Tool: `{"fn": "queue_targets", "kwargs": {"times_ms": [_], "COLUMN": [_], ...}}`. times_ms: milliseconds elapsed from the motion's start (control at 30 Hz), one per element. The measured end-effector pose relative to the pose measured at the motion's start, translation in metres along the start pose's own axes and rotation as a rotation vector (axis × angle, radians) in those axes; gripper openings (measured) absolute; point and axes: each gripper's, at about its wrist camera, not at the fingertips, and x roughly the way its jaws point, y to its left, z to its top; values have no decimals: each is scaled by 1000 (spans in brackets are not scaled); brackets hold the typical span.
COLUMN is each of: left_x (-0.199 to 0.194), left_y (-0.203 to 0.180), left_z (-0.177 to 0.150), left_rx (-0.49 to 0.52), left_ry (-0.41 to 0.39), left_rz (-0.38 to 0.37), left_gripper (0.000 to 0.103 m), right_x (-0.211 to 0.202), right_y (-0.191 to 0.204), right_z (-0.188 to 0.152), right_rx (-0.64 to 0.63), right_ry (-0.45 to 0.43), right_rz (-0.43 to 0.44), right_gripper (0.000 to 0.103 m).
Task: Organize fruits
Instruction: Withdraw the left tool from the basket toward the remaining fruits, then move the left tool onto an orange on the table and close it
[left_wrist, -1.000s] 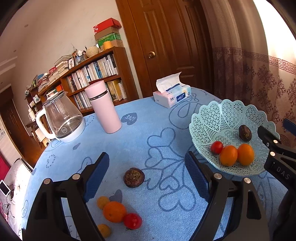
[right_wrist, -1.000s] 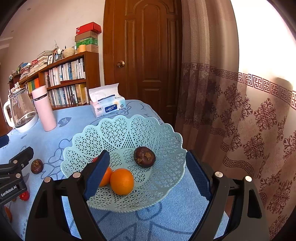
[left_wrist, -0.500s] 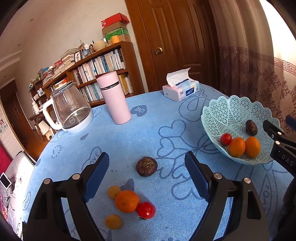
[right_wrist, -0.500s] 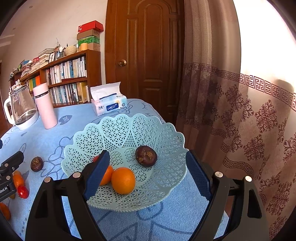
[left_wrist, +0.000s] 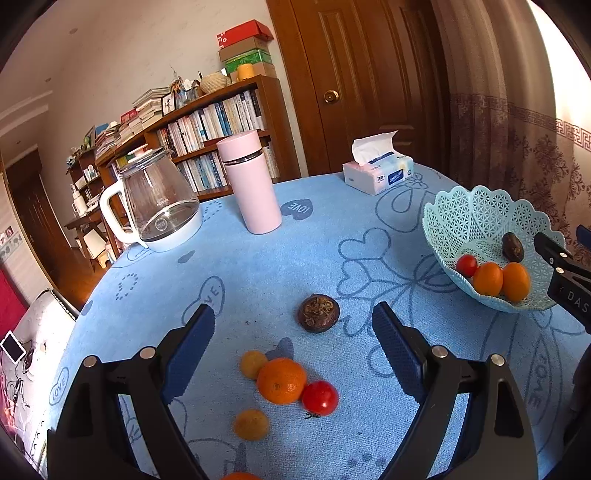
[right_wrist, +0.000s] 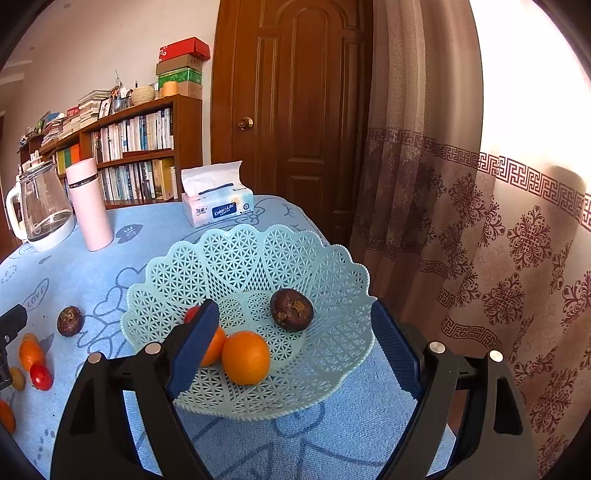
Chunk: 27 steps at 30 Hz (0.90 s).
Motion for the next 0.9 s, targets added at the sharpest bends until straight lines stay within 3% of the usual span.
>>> {"fn": "queue_targets", "kwargs": {"times_ms": [200, 533, 900], "left_x": [-8, -20, -34], "left_y": [15, 64, 88], "left_z": [-9, -33, -69], "left_rx": [-18, -103, -144], "left_ry": [7, 65, 174], "left_rz": [19, 51, 1], "left_gripper": [87, 87, 87], "right_x": [-2, -11, -29], "right_y": [0, -12, 19], "right_z": [1, 6, 1], "right_rx": [-4, 127, 93], "right_ry": [1, 30, 70], "right_rz": [18, 202, 358], "right_gripper": [85, 86, 86]}}
